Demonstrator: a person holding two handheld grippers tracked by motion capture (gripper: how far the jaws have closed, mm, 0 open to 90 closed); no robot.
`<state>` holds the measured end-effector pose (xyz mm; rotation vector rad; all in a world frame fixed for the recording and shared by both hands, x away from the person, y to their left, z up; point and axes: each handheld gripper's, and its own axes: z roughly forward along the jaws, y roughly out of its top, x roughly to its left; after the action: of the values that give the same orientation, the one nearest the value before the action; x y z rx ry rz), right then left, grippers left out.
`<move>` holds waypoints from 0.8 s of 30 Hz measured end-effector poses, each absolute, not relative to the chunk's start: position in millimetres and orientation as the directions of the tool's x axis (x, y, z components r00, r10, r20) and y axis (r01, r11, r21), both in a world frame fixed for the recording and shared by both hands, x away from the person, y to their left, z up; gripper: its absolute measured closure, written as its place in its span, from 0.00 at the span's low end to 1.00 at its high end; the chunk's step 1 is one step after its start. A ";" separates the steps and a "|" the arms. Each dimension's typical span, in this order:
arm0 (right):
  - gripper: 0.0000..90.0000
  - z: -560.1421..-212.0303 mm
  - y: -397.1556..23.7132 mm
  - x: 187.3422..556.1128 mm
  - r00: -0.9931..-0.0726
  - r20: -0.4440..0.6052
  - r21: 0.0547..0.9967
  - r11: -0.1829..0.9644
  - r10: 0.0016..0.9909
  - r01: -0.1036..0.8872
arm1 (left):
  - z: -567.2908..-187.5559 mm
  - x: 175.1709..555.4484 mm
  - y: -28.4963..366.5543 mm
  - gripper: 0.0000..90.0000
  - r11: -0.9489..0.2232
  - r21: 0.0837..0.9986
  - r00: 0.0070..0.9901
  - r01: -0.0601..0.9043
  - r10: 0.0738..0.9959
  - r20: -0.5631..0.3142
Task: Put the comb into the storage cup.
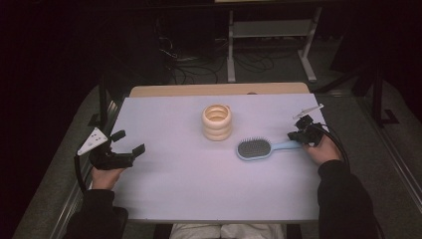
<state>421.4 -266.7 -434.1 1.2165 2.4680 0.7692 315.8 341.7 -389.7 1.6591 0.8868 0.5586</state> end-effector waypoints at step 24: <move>0.99 -434.0 -270.1 378.5 -0.596 -0.037 0.546 0.516 0.802 0.660 | -389.6 315.1 341.4 0.00 -0.096 0.960 0.606 0.263 0.790 -0.087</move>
<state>378.5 -270.1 -434.0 1.2269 2.4755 0.7118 315.1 341.4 -389.6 1.6547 0.8856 0.5575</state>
